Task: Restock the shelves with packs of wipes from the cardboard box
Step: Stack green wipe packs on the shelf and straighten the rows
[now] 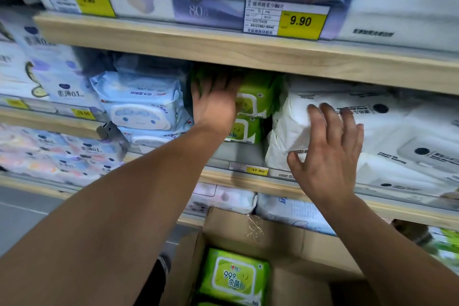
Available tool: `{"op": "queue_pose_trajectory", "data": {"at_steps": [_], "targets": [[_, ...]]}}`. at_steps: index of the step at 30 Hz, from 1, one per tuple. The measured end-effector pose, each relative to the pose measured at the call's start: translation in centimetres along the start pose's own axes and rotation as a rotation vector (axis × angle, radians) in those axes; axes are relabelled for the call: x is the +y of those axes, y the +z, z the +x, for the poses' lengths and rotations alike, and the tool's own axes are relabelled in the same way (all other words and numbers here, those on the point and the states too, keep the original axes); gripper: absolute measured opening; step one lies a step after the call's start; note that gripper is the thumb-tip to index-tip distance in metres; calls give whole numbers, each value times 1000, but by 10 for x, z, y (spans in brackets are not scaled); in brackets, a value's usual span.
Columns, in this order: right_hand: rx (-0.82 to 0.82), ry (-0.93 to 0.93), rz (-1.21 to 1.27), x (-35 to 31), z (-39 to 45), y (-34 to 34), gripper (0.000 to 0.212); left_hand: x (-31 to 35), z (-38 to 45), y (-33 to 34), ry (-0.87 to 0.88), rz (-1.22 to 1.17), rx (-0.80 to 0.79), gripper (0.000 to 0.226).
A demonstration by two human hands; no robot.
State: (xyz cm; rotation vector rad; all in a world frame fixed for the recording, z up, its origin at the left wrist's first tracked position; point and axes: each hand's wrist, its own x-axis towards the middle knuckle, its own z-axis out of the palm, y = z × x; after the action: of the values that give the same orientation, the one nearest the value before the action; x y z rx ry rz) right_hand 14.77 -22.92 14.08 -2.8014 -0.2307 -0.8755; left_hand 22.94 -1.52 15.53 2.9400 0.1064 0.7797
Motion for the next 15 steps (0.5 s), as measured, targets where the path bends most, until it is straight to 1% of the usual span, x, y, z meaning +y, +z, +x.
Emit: {"op": "queue_pose_trajectory", "data": {"at_steps": [4, 9, 11, 15], "targets": [[-4, 3, 14, 1, 0, -1, 88, 1, 9, -6, -81, -7, -30, 63], [-24, -6, 14, 1, -1, -2, 88, 8, 18, -7, -93, -2, -132, 62], [-56, -7, 10, 1, -1, -4, 89, 8, 18, -9, -69, -45, -161, 63], [-87, -34, 20, -3, -4, -16, 90, 3, -10, -22, 78, -31, -59, 71]]}}
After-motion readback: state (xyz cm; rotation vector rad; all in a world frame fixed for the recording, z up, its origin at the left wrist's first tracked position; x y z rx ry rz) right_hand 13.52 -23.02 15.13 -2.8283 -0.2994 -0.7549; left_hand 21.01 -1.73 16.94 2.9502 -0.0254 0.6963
